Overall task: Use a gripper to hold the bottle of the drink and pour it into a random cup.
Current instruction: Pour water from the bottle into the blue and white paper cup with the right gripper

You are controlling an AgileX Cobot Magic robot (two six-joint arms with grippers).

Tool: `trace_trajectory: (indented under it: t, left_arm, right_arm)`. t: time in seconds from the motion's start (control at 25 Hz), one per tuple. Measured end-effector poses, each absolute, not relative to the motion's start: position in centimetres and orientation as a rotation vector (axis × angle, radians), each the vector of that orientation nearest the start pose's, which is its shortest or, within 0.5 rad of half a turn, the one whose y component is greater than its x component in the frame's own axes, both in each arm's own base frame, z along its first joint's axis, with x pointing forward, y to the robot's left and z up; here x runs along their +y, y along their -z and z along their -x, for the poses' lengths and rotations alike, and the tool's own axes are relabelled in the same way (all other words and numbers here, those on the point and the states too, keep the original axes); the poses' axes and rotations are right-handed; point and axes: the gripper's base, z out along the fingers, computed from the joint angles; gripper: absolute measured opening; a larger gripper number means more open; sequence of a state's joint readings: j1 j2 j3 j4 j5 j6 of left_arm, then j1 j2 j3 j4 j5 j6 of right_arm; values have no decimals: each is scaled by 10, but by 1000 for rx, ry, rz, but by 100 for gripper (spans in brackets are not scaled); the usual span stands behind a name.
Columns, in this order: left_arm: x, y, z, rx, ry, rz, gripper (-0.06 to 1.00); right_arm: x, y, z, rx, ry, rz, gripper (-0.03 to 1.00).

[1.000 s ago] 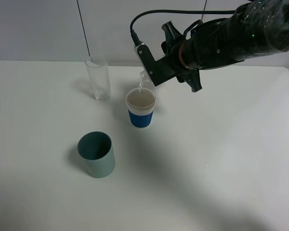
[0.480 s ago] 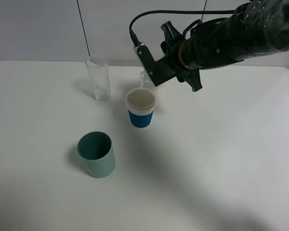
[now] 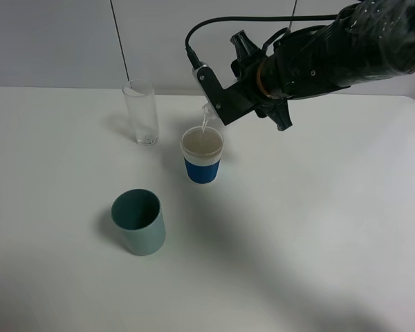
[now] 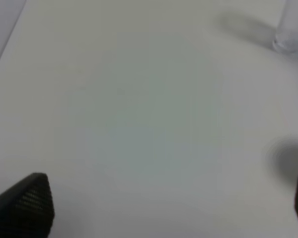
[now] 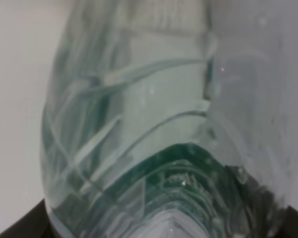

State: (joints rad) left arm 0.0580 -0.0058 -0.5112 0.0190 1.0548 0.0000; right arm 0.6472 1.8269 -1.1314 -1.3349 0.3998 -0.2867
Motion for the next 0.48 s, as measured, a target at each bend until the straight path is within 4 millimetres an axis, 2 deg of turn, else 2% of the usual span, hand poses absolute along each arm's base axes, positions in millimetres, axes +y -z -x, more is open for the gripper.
trace_trajectory:
  t: [0.48]
  left_arm:
    - [1,-281,7,2021,-59,60,98]
  right_arm:
    - [207,-207,-333,1169,962,2110,55]
